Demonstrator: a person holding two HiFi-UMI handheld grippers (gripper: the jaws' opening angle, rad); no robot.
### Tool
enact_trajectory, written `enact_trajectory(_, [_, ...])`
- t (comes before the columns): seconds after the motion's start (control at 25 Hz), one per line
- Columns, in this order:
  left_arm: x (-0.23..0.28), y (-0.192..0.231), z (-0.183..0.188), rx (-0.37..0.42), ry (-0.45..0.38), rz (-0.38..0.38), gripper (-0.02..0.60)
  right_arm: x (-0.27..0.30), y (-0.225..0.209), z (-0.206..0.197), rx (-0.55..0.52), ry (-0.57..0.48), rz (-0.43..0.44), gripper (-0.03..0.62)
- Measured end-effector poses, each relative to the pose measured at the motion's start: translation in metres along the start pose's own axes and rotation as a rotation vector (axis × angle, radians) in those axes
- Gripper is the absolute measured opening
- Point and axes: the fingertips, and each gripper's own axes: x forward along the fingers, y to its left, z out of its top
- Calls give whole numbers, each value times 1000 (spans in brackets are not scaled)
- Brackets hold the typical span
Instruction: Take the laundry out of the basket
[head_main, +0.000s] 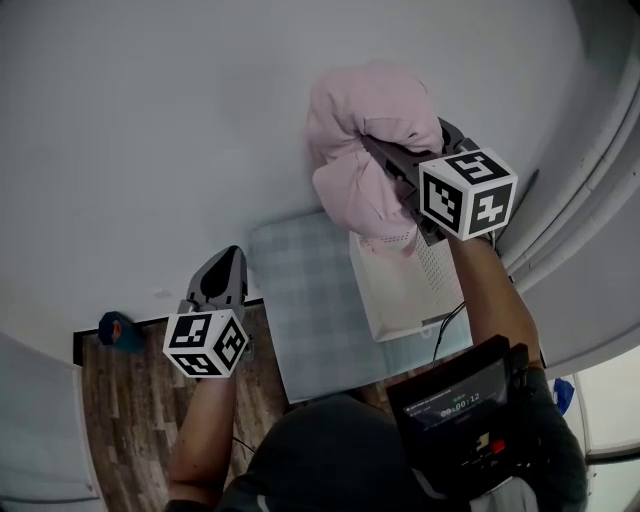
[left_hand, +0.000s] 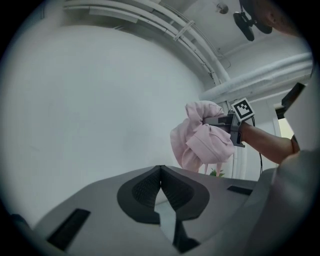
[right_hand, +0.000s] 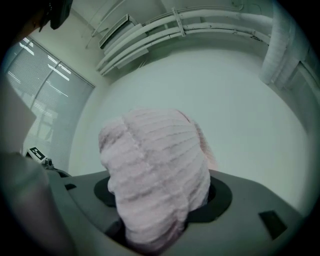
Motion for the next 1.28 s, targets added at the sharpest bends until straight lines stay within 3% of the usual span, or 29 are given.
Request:
enact_trajectory(0.24, [-40, 30, 56, 27, -71, 59, 8, 25, 69, 40, 24, -60, 134, 325])
enact_trajectory(0.56, [-114, 69, 89, 106, -99, 197, 9, 55, 175, 63, 31, -103, 333, 325])
enact_trajectory(1.0, [-212, 122, 91, 108, -127, 416, 9, 82, 305, 50, 104, -121, 572, 325])
enact_trajectory(1.12, [-234, 135, 85, 117, -131, 513, 9, 88, 335, 38, 138, -118, 638, 325])
enact_trajectory(1.28, [-266, 151, 65, 64, -101, 623, 9, 84, 376, 27, 145, -101, 722, 325])
